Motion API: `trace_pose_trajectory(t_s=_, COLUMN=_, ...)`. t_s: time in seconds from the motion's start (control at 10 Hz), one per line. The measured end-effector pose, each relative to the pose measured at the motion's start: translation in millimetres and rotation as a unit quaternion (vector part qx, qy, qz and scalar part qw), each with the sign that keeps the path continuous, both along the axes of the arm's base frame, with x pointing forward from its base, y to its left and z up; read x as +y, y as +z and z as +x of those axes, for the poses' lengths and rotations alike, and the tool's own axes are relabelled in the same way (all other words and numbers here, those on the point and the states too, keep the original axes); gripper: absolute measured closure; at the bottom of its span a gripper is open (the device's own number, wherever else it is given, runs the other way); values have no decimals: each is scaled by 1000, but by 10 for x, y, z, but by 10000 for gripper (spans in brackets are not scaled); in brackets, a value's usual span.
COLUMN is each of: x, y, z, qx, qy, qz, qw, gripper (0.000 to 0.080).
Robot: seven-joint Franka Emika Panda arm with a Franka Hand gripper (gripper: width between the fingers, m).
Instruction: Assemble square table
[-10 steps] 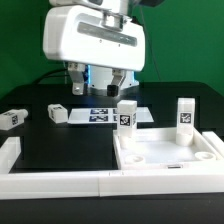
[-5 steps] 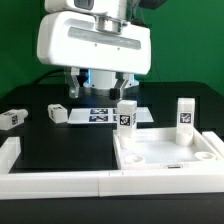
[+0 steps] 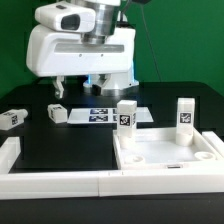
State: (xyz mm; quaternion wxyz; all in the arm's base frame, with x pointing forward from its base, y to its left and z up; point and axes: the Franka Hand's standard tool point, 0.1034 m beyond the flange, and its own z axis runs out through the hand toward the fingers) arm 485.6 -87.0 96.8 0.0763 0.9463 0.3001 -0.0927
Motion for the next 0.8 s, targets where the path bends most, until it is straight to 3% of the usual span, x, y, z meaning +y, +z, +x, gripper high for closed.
trace_pose_trajectory(t_s=0.5, x=176, y=-77, z=-81, qx=158, qy=-16, qz=-64, qw=985, gripper=151)
trace_pose_trajectory(t_s=0.6, x=84, y=-145, z=-344, qx=203, qy=-18, qz=-80, qw=976, gripper=151)
trace_pose_trajectory(t_s=0.8, x=-192, y=-285, z=-845, qx=256, qy=-29, qz=-92, qw=962, gripper=151)
